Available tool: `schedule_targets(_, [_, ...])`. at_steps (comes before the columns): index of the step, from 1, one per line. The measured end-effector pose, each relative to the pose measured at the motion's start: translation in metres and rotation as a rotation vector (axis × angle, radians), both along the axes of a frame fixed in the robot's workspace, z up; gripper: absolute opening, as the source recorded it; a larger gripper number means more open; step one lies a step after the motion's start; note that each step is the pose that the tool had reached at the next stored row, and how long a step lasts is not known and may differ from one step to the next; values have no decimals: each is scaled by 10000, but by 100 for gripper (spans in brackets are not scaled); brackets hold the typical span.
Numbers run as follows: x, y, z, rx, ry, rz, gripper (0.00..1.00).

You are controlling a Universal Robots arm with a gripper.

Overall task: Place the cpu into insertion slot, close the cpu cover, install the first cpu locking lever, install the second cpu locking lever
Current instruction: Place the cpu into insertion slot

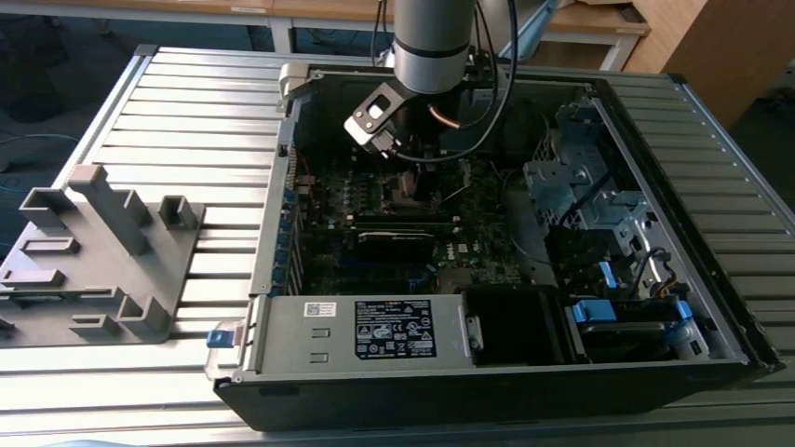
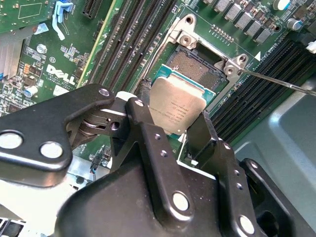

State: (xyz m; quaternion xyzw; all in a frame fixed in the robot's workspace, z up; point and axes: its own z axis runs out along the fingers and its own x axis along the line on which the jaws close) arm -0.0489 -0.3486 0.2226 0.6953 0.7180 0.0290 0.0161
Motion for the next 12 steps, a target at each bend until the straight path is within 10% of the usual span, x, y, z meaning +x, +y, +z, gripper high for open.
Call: schedule_targets(12, [-6,10,-15,1,-1,-1,54])
